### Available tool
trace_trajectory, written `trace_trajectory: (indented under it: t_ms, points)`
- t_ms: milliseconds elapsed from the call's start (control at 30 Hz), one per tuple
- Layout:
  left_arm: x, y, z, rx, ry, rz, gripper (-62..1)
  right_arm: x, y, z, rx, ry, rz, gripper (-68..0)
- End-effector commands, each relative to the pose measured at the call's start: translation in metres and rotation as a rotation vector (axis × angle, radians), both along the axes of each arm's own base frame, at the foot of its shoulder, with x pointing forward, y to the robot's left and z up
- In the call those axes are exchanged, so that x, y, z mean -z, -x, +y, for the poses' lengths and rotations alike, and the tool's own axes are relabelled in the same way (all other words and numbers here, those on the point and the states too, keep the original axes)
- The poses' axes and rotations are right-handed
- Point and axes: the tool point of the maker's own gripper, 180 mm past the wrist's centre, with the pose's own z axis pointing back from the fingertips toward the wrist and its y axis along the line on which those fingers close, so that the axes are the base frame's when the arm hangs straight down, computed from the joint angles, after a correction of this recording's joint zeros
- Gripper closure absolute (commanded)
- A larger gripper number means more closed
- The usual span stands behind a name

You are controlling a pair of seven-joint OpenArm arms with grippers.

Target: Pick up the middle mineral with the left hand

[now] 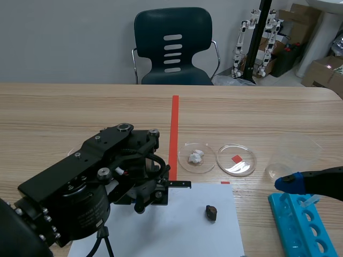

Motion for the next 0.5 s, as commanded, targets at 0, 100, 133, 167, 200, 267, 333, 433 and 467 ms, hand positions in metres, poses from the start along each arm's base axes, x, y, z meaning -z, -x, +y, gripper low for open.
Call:
trace_trajectory:
  t_ms: [0, 100, 133, 167, 200, 267, 333, 433, 467]
  points:
    - [-0.0078, -0.0069, -0.0048, -0.007, 0.019, -0.021, -14.1, -0.0038, -0.0012, 0.0009, -0.007, -0.013, -0.009, -67.9]
    - [-0.0079, -0.0069, -0.0048, -0.007, 0.019, -0.022, -14.1, -0.0038, -0.0012, 0.0009, -0.007, -0.013, -0.009, -67.9]
    - [-0.008, -0.007, -0.0049, -0.007, 0.019, -0.022, -14.1, -0.0038, -0.0012, 0.0009, -0.007, -0.013, -0.009, -67.9]
    - [-0.008, -0.007, -0.0048, -0.007, 0.019, -0.022, -14.1, -0.0038, -0.0012, 0.0009, -0.007, -0.013, -0.009, -67.9]
    - [-0.008, -0.0071, -0.0046, -0.007, 0.018, -0.023, -14.1, -0.0038, -0.0012, 0.0009, -0.007, -0.013, -0.009, -67.9]
    - [-0.0081, -0.0075, -0.0034, -0.007, 0.016, -0.024, -14.1, -0.0038, -0.0012, 0.0009, -0.007, -0.013, -0.009, -67.9]
    - [-0.0094, -0.0098, -0.0005, -0.008, 0.012, -0.038, -14.1, -0.0038, -0.0012, 0.0009, -0.007, -0.013, -0.009, -67.9]
    - [-0.0154, -0.0148, 0.005, -0.012, 0.013, -0.073, -14.1, -0.0038, -0.0012, 0.0009, -0.007, -0.013, -0.009, -67.9]
    - [-0.0177, -0.0156, 0.005, -0.014, 0.023, -0.083, -14.1, -0.0038, -0.0012, 0.0009, -0.007, -0.013, -0.009, -67.9]
